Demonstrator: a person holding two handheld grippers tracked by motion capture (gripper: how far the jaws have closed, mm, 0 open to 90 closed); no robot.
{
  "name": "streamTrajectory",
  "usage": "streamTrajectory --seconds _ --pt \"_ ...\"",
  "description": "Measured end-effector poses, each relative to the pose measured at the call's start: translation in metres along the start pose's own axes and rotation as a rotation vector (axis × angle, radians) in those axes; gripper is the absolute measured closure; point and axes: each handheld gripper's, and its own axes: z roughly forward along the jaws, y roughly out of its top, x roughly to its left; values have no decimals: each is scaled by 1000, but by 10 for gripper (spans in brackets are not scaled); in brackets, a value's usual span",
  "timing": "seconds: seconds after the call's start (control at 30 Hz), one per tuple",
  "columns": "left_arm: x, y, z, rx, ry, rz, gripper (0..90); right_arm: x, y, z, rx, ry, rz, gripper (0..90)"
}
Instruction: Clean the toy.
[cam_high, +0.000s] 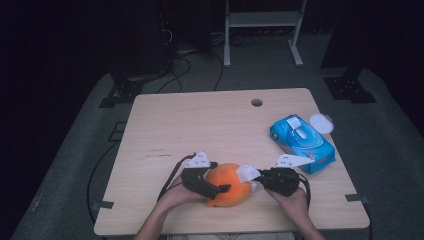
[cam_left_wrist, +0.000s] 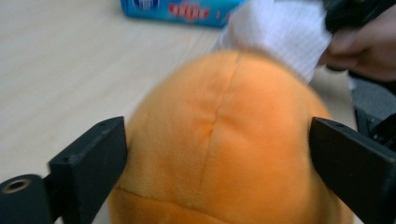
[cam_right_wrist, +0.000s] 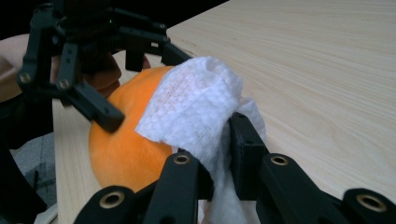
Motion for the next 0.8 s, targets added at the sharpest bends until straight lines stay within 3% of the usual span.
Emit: streamTrajectory --seconds 0.07,0.13,0.2,0.23,0.27,0.33,0.4,0.47,0.5,0.53,0.57,0.63,0.7,0.8 --pt "-7 8 -3 11 57 59 249 -1 0 1 0 -6 5 806" --pt "-13 13 -5 -29 108 91 339 -5 0 -1 -17 -11 27 806" --pt "-22 17 -4 -49 204 161 367 -7 3 -7 -61 -15 44 806" --pt "-26 18 0 -68 253 178 364 -7 6 -11 -98 -6 53 805" --pt "-29 19 3 -73 262 185 351 -5 10 -15 -134 -2 50 805" --pt "-32 19 10 -41 221 188 310 -1 12 -16 -144 -7 32 805" --pt "-35 18 10 -45 182 197 272 -3 8 -13 -116 -18 35 804" --pt "-34 20 5 -73 97 162 243 -9 1 -9 -77 -34 58 804" --pt "-31 20 -1 -120 47 114 244 -12 -2 -9 -69 -47 59 804" --pt "-28 19 -4 -146 43 63 239 -15 -4 -9 -64 -54 66 805" --pt "-25 19 -5 -156 69 29 220 -16 -5 -10 -66 -47 74 806" --pt "-17 17 -3 -129 146 -24 153 -13 -6 -9 -68 -39 70 807" --pt "-12 11 2 -89 111 -59 139 -5 -5 -6 -74 1 57 807" --pt "-14 8 1 -64 118 19 228 9 3 -3 -51 9 -32 805"
